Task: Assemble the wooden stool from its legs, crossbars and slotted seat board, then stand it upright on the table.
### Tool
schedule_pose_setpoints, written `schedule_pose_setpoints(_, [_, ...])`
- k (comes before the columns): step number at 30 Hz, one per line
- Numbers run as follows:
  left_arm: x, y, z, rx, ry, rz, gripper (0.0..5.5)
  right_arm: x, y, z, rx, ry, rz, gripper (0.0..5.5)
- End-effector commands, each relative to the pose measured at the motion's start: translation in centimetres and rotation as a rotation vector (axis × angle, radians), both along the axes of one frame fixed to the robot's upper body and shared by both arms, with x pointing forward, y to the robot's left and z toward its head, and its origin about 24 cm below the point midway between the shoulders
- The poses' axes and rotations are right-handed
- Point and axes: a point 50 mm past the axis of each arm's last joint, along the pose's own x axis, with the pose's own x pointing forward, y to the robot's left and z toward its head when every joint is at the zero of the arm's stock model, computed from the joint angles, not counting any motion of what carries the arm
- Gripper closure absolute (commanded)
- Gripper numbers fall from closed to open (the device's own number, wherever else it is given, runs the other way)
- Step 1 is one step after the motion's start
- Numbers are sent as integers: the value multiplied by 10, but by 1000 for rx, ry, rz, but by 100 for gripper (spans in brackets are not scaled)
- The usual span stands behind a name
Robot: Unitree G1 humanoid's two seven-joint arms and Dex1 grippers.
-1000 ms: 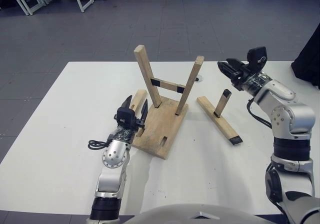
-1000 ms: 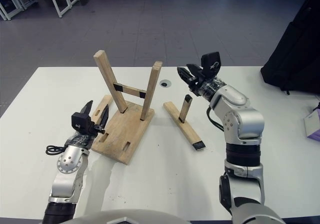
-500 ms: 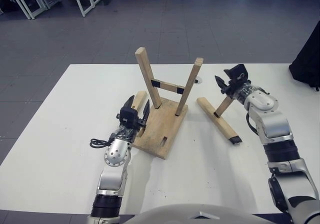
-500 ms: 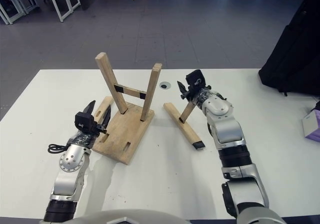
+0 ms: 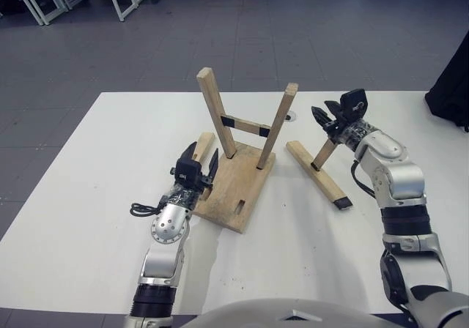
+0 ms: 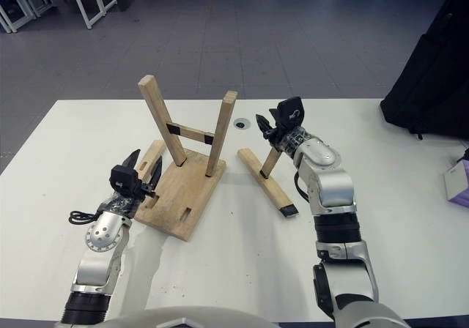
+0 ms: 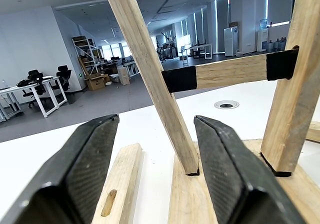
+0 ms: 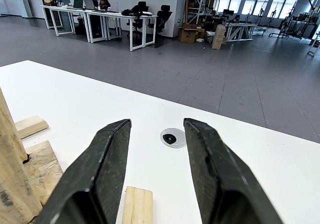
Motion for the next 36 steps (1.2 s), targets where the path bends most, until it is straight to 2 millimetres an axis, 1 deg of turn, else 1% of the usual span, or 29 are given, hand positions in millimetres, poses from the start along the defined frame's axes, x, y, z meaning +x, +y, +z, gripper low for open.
schedule_pose_setpoints(1, [6,-2,3,25,-20,-22,273,-3,3,-16,-26,72,1,357])
schedule_pose_setpoints(3, [5,-1,3,26,-19,-20,273,-3,2,-15,-27,70,-3,357])
schedule_pose_setpoints(6, [2,0,1,28,-12,-13,273,-1,-1,0,-2,19,-13,357])
schedule_pose_setpoints(8, [0,1,0,29,-9,-11,273,-1,-5,21,-13,-82,-10,357])
schedule_pose_setpoints(11, [-5,3,-1,30,-3,2,273,2,-26,69,54,-198,-32,357])
schedule_pose_setpoints(12, [-7,3,-2,29,1,8,273,3,-32,79,74,-214,-35,357])
schedule_pose_setpoints(13, [-8,3,-3,28,5,14,273,3,-38,81,78,-217,-37,357])
schedule_pose_setpoints(14, [-11,2,-4,26,7,21,273,3,-43,78,75,-200,-40,357])
schedule_pose_setpoints(16, [-16,2,-5,18,8,37,273,-4,-62,44,12,-79,-63,357])
schedule_pose_setpoints(17, [-18,2,-5,15,9,45,273,-13,-70,22,-5,9,-61,357])
schedule_pose_setpoints(19, [-23,3,-6,12,16,59,273,-43,-76,-19,1,167,-13,332])
schedule_pose_setpoints(20, [-26,3,-6,10,20,63,273,-56,-75,-31,4,213,24,304])
schedule_pose_setpoints(21, [-28,3,-6,9,25,67,273,-67,-76,-38,12,247,56,286])
schedule_pose_setpoints(22, [-30,3,-7,8,29,70,273,-73,-77,-43,28,277,72,267])
schedule_pose_setpoints(24, [-32,1,-5,-13,23,59,273,-78,-76,-51,6,351,92,225])
schedule_pose_setpoints(25, [-33,1,-3,-20,19,58,273,-79,-74,-57,-55,401,82,212])
schedule_pose_setpoints(26, [-33,1,-2,-24,15,56,273,-80,-73,-61,-66,443,74,194])
schedule_pose_setpoints(29, [-33,1,-2,-22,17,56,273,-81,-60,-62,-106,499,100,135])
schedule_pose_setpoints(32, [-33,-1,-3,-19,24,56,273,-81,-48,-62,-116,540,118,135])
schedule_pose_setpoints(35, [-34,-1,-5,-13,42,66,273,-81,-42,-66,-141,577,110,135])
schedule_pose_setpoints(36, [-35,-1,-6,-11,47,67,273,-80,-42,-68,-148,582,100,155])
